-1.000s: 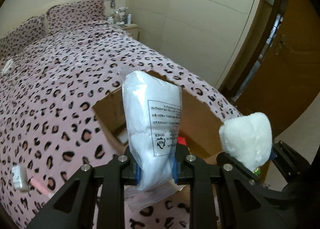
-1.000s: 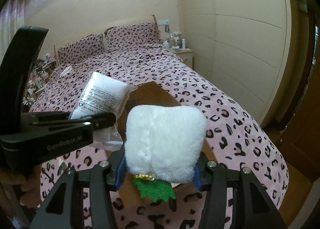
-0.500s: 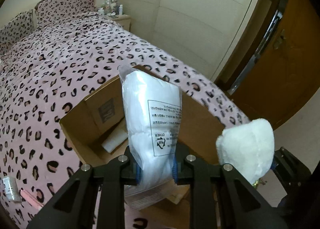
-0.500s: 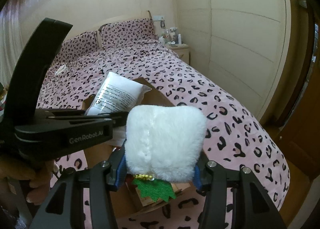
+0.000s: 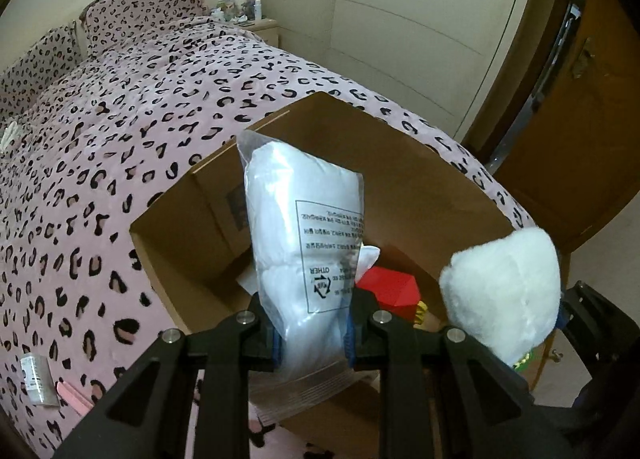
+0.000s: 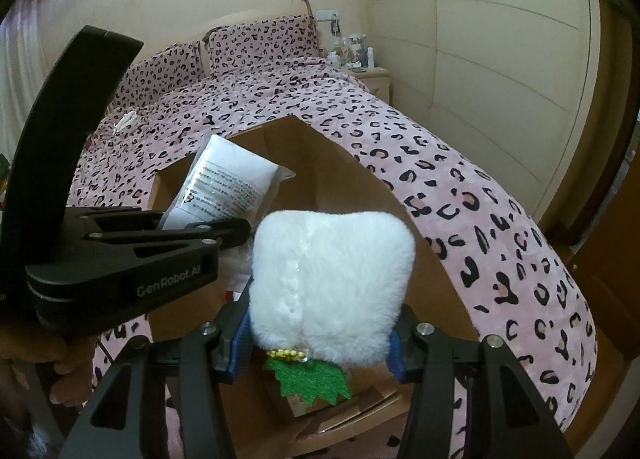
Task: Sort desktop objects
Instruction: 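Lower the packet into the box with the left tool while the right tool drops the plush in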
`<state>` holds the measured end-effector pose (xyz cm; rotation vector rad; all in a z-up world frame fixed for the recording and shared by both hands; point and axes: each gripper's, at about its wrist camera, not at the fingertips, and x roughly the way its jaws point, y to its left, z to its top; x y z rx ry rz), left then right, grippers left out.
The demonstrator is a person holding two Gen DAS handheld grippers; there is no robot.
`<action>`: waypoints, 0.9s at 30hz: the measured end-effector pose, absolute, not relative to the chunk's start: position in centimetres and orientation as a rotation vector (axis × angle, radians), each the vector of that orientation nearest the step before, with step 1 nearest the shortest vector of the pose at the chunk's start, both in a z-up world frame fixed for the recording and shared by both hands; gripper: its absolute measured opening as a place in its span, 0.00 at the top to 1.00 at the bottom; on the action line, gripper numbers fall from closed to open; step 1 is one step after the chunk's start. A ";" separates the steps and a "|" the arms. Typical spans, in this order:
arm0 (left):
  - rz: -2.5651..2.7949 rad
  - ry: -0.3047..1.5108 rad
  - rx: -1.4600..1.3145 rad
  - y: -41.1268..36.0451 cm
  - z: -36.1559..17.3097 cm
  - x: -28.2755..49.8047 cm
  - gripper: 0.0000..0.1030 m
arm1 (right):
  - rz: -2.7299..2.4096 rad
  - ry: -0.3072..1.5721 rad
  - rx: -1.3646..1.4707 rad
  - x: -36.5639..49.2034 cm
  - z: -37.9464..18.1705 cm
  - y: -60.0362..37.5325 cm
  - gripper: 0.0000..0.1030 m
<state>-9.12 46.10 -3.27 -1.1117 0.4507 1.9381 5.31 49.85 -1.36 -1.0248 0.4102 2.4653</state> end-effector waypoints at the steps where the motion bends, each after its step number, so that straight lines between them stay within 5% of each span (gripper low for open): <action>1: 1.937 0.454 -1.113 46.1 -3.3 -9.2 0.78 | 2.464 0.412 -1.028 5.2 -1.5 49.9 0.47; 11: 1.955 0.490 -1.097 46.5 -3.3 -8.9 0.74 | 2.415 0.467 -1.036 5.2 -2.1 50.7 0.40; 15: 1.979 0.482 -1.075 46.3 -2.7 -8.7 0.33 | 2.394 0.522 -1.040 5.3 -2.2 51.2 0.38; 27: 2.015 0.439 -1.045 44.8 -0.4 -8.1 0.32 | 2.406 0.547 -0.987 6.3 -0.8 51.2 0.37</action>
